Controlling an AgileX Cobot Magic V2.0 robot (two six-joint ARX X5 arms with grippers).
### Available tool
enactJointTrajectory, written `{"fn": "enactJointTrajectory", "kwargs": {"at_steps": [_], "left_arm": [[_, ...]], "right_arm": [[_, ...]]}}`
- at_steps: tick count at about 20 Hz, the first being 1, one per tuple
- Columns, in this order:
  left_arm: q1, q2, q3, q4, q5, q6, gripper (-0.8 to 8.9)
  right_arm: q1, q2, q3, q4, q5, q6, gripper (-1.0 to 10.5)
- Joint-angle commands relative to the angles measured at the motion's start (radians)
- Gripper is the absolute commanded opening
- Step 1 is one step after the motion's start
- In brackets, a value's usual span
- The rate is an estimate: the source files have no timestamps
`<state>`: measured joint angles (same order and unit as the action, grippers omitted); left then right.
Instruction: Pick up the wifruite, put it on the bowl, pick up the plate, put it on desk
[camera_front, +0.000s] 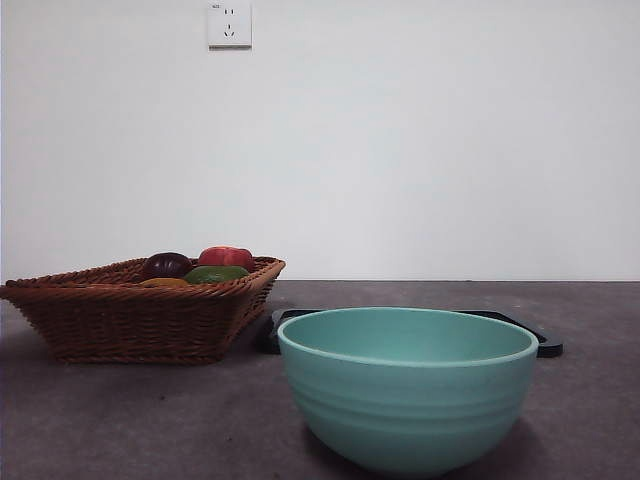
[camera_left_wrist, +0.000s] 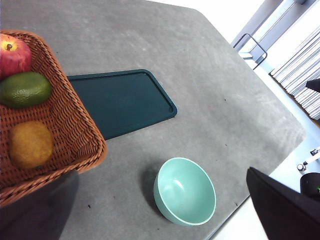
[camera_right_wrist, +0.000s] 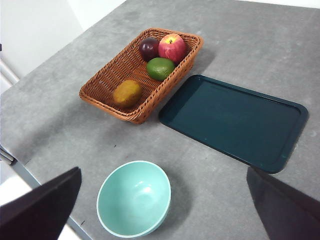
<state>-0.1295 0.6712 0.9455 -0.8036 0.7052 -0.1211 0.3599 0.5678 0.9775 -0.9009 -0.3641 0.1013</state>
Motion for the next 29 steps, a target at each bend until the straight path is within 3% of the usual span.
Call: {"fn": "enactJointTrajectory", "kwargs": {"at_steps": [1, 10, 16, 25, 29], "left_arm": [[-0.003, 0.004, 0.023, 0.011, 0.002, -0.003, 6.55], [-0.003, 0.177, 0.079, -0.037, -0.079, 0.014, 6.52], [-0.059, 0.413, 0.177, -0.047, -0.302, 0.02, 6.52], [-0.266, 0.829, 0.436, -0.098, -0.64, 0.024, 6.52], [-0.299, 0.971, 0.492, -0.092, -0.689, 0.029, 6.52]], "right_arm": [[0.006, 0.005, 0.019, 0.01, -0.003, 0.005, 6.2], [0.006, 0.005, 0.019, -0.017, -0.006, 0.026, 6.2], [0.006, -0.005, 0.019, -0.077, -0.072, 0.03, 6.2], [0.006, -0.091, 0.019, -0.08, -0.081, 0.077, 6.2], [0.006, -0.125, 0.019, -0.08, -0.081, 0.099, 6.2]]}}
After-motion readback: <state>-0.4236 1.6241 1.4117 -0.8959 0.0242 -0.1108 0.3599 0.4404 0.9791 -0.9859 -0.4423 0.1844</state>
